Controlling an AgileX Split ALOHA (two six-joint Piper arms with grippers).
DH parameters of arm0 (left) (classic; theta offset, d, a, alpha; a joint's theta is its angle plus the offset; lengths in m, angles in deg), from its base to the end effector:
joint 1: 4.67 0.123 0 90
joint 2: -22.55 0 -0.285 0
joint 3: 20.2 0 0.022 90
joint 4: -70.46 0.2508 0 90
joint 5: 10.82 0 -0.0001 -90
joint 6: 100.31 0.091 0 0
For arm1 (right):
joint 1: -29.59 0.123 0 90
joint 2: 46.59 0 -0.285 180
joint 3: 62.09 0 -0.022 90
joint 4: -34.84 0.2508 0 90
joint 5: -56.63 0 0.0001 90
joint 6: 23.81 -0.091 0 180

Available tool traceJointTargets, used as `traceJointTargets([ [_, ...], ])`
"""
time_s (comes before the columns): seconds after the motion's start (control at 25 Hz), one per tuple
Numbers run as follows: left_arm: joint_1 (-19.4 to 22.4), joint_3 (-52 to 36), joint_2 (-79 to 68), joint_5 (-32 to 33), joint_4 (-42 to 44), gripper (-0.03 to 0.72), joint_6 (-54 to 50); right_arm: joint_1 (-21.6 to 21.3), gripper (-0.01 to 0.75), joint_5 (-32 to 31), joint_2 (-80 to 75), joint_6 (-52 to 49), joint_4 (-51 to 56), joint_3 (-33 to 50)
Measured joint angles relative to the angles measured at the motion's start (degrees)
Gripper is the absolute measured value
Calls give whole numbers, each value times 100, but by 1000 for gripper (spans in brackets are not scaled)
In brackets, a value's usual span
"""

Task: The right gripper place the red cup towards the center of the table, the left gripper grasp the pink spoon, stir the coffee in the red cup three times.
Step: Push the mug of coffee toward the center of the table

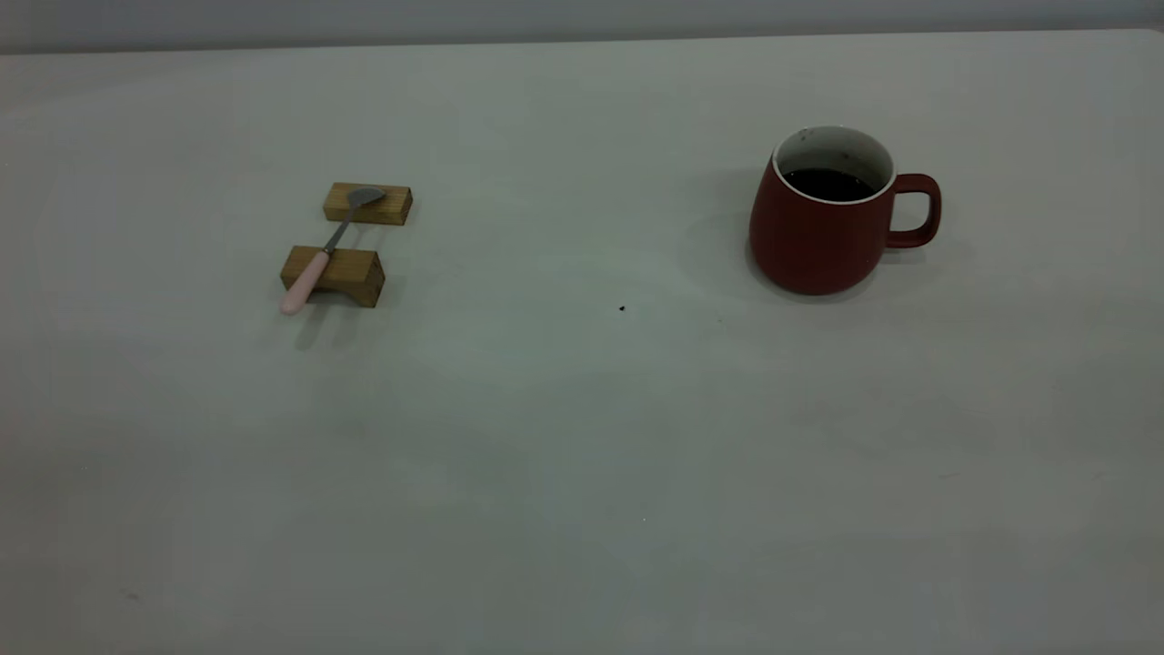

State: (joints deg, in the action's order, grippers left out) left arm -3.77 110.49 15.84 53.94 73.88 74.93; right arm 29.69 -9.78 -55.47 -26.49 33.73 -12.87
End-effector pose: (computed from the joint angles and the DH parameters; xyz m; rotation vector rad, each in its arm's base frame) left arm -0.0094 0.0048 0.2682 -0.1095 2.1038 0.0318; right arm -0.0054 -0.0016 0.2666 0.0506 2.1723 0.0040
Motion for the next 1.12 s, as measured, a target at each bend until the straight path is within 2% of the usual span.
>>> traceJointTargets([
  [0.2,0,0,0,0,0,388,0,0,585,-50,-206,140,16,-45],
  [0.44,0,0,0,0,0,388,0,0,600,-17,-2036,723,-6,-615],
  [0.76,0,0,0,0,0,388,0,0,603,785,-4845,2439,112,-1563],
  [1.12,0,0,0,0,0,388,0,0,603,1497,-7407,4535,1183,-2230],
])
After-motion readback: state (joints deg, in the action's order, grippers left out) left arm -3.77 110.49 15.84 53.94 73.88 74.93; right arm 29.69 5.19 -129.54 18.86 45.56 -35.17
